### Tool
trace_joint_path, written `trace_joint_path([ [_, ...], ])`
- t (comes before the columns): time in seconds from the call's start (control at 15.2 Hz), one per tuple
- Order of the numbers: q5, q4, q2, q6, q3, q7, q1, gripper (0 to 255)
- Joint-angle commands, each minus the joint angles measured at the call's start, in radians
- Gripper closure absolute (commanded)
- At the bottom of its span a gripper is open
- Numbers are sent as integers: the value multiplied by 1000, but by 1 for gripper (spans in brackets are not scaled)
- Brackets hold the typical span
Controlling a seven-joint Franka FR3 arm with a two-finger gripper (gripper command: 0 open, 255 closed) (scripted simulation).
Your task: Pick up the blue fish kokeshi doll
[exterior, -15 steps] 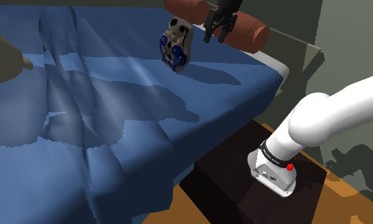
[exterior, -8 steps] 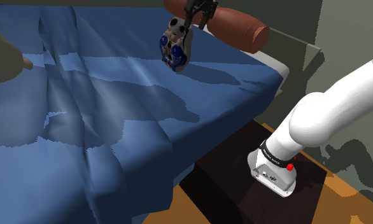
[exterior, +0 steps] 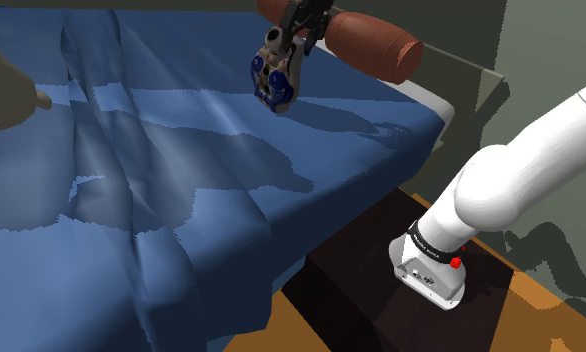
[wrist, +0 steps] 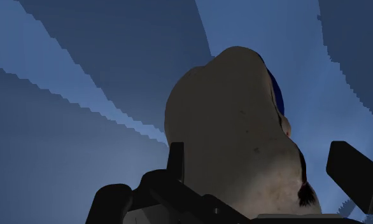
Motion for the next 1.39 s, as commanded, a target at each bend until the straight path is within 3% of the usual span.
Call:
trace_joint_path([
  [0.0, 2, -25, -2, 23, 2, -2, 1, 0],
  [0.07, 2, -25, -2, 23, 2, -2, 1, 0],
  [0.13, 2, -26, -3, 24, 2, -2, 1, 255],
  [0.73, 2, -25, -2, 23, 2, -2, 1, 255],
  [1.32, -6, 105, 7, -96, -1, 19, 0, 255],
])
